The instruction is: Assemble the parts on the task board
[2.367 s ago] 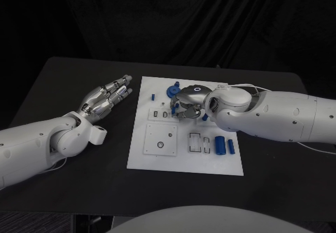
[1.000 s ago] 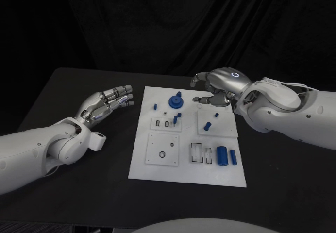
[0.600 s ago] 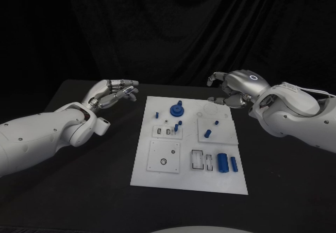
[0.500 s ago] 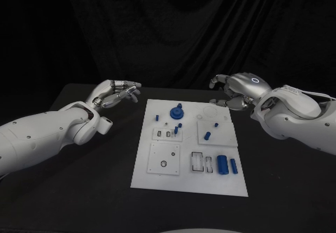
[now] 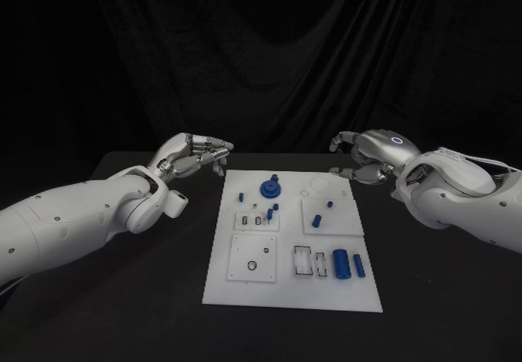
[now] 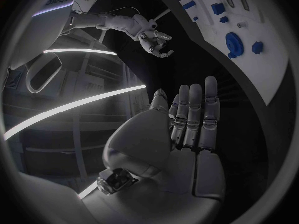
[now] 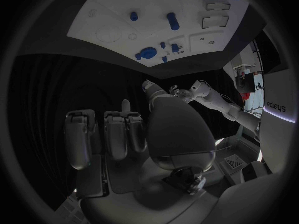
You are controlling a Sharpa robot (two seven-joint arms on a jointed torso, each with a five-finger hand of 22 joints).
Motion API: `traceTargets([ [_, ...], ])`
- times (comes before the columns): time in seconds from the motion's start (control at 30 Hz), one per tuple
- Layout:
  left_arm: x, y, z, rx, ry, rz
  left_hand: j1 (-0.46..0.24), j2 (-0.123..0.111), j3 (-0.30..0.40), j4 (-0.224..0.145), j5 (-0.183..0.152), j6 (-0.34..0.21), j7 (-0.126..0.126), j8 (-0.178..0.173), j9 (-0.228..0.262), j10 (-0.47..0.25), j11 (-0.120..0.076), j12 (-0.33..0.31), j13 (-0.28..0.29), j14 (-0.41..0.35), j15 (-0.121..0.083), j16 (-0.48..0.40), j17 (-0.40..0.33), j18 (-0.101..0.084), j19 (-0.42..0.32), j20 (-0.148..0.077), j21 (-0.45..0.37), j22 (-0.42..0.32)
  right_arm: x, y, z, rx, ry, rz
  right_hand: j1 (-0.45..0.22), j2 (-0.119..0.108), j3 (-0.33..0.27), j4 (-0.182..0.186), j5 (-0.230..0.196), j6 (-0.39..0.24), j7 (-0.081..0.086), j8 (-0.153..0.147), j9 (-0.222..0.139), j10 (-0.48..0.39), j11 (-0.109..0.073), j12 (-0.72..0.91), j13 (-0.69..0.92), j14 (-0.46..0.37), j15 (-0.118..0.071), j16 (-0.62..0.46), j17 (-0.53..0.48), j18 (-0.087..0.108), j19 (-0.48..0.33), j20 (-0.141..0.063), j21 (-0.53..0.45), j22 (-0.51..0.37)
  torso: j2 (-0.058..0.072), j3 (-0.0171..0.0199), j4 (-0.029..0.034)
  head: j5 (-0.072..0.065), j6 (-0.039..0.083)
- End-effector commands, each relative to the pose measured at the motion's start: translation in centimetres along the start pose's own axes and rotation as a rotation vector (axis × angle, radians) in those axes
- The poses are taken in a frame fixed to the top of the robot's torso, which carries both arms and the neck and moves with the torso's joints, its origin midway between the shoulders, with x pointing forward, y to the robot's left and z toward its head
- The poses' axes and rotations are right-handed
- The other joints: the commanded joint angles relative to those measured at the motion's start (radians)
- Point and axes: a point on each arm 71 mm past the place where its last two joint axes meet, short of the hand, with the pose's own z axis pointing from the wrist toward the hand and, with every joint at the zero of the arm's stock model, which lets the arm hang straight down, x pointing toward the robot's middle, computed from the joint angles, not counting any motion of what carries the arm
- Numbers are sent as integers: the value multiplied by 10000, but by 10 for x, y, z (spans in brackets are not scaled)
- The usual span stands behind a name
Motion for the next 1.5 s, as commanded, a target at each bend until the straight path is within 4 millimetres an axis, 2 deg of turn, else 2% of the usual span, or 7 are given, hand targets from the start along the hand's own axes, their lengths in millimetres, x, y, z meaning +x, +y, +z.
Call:
traceTargets([
  [0.03, 7, -9, 1, 618, 61, 1518, -186, -174, 43, 590, 18, 426, 46, 229, 160, 699, -222, 3150, 2053, 2111, -195, 2550, 3162, 40, 174, -257, 1607, 1220, 5, -6, -3, 487, 270, 205, -17, 78, 20, 92, 19, -82, 22, 68, 5, 1060, 42, 26, 2635, 1064, 63, 29, 2635, -79, 1038, 33, 26, 2630, -106, 64, -115, 137, -102],
  [0.1, 14, -11, 2, 479, 378, 2578, -709, -237, -64, 557, -3, 839, -98, 487, 350, 3608, -361, 7605, 4584, 5107, -347, 4289, 6837, -186, 1712, -390, 3544, 3417, 6, -7, -3, 563, 353, 203, -34, 89, 19, 116, 17, -80, 26, 99, 9, 1060, 46, 26, 2635, 1064, 67, 29, 2635, -79, 1038, 34, 26, 2630, -129, 74, -177, 218, -162],
  [0.17, 22, -14, 6, 271, 776, 3791, -901, -230, -41, 585, 3, 972, -194, 600, 499, 4765, -448, 9238, 5494, 6225, -461, 4743, 8291, -425, 2782, -492, 4730, 5074, 8, -8, -3, 623, 420, 198, -43, 100, 21, 134, 17, -74, 30, 128, 14, 1060, 49, 26, 2635, 1064, 69, 29, 2635, -79, 1038, 36, 26, 2630, -150, 83, -219, 272, -196],
  [0.2, 27, -16, 9, 100, 1032, 4404, -913, -282, 70, 556, 10, 1289, -376, 860, 773, 6558, -607, 11383, 6663, 7643, -589, 5061, 10126, -758, 4327, -653, 5965, 7068, 8, -8, -2, 646, 442, 196, -52, 109, 22, 156, 17, -54, 32, 186, 28, 1060, 53, 26, 2635, 1064, 72, 29, 2635, -79, 1038, 40, 26, 2630, -156, 91, -216, 273, -219],
  [0.63, 79, -25, 45, -4243, 3800, 7599, -1329, -704, 1017, -11, 14, 743, -566, 1978, 3218, 6589, -845, 11420, 6683, 7643, -912, 5061, 10126, -1173, 5892, -901, 7061, 9111, 13, -10, -4, 711, 456, 221, 17, 88, 19, 256, 14, 54, 6, 1344, 471, 1060, 36, 26, 2635, 1064, 62, 29, 2635, -79, 1038, 39, 26, 2630, -317, 153, -141, 111, -769],
  [1.17, 94, -30, 60, -4885, 3664, 8988, -2642, -1167, 1495, 485, 0, -29, -891, 3680, 7299, 6589, -1120, 11420, 6683, 7643, -1178, 5061, 10126, -1223, 6224, -1189, 7076, 9403, 19, -16, -9, 843, 378, 268, 0, 60, -42, 411, 17, -32, -57, 2737, 1234, 1060, -13, 26, 2635, 1064, 21, 29, 2635, -79, 1038, 5, 26, 2630, -357, 335, -369, 324, -1426],
  [1.5, 103, -25, 62, -5604, 4410, 9394, -2732, -1352, 1567, 504, -5, -107, -914, 3781, 7893, 6589, -1163, 11420, 6683, 7643, -1225, 5061, 10126, -1205, 6189, -1231, 7003, 9323, 21, -15, -9, 777, 398, 290, 22, 101, -21, 439, 21, -57, -111, 3166, 1492, 1060, -54, 26, 2635, 1064, -10, 29, 2635, -79, 1038, -19, 26, 2630, -229, 438, -497, 552, -1479],
])
